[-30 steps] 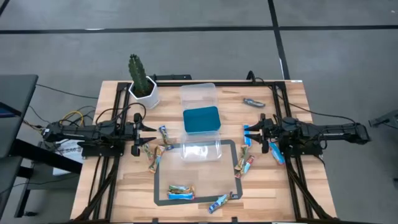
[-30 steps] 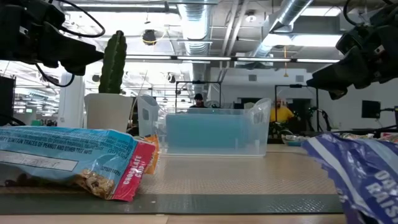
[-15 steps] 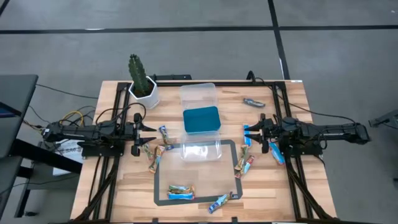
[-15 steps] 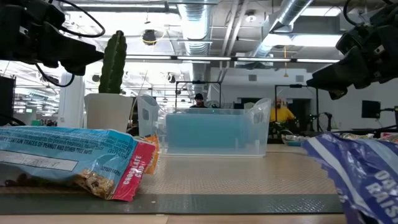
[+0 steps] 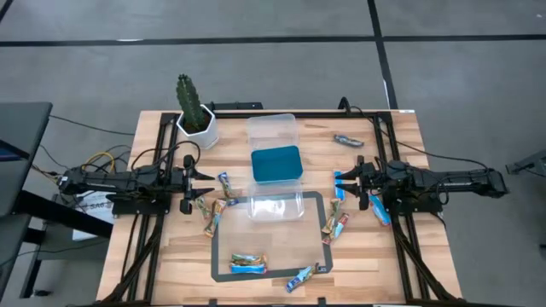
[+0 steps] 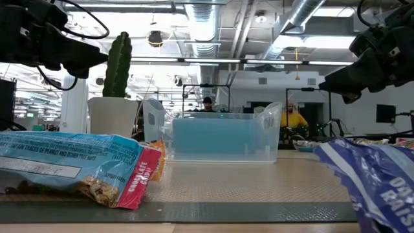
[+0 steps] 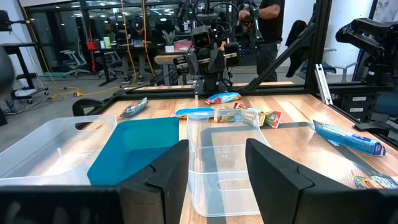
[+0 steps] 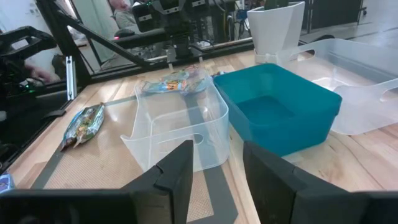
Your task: Pick and place Granola Bars by type
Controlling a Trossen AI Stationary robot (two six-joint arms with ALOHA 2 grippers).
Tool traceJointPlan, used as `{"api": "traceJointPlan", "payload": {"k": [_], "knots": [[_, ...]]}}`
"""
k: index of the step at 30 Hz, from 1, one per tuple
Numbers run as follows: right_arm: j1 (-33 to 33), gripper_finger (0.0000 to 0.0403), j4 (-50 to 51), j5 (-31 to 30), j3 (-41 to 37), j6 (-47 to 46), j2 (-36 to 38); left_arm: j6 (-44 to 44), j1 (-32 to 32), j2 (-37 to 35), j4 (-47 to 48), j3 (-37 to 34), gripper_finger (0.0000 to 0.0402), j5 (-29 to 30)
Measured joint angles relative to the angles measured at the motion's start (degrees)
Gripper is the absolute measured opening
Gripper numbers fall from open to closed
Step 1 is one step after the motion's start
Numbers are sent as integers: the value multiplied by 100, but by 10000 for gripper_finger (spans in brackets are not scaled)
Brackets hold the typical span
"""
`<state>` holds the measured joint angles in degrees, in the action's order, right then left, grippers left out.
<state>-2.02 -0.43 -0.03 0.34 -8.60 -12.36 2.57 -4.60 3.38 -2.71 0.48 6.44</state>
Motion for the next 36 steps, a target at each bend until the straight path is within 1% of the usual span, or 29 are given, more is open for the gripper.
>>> {"api": "traceJointPlan", "payload": {"k": [27, 36], "knots": [[0, 134, -2, 1, 0, -2, 0, 1, 0, 0, 2, -1, 153, 2], [-1, 134, -1, 0, 2, -2, 0, -300, -2, 0, 2, 2, 153, -1]]}}
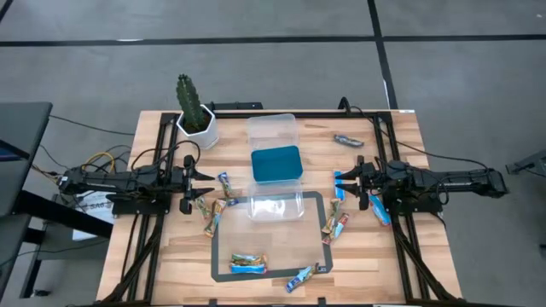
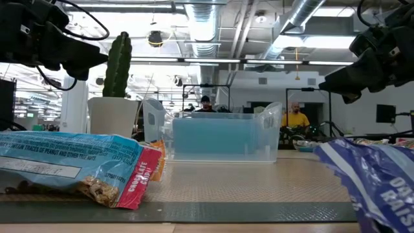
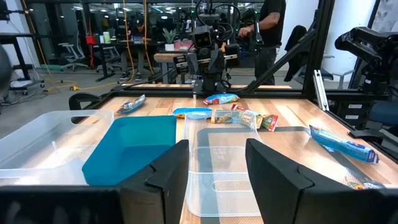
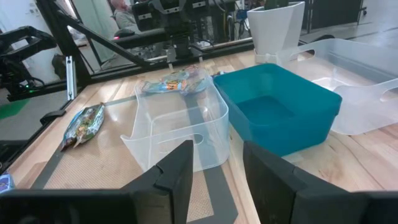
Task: Pick and place Granola Bars by type
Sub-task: Put the blue granola bar into the bottom transparent bin
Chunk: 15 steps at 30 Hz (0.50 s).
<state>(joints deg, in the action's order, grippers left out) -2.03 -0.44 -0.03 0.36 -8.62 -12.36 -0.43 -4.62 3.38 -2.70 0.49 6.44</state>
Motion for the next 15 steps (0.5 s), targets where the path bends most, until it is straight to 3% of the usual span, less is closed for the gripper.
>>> {"api": "traceJointPlan", "payload": {"k": [7, 15], "knots": [[0, 133, -1, 0, -2, -1, 0, 385, 0, 198, 120, 33, 153, 33], [0, 133, 0, 1, -2, -1, 0, 531, 0, 1689, 1110, 900, 153, 1044]]}}
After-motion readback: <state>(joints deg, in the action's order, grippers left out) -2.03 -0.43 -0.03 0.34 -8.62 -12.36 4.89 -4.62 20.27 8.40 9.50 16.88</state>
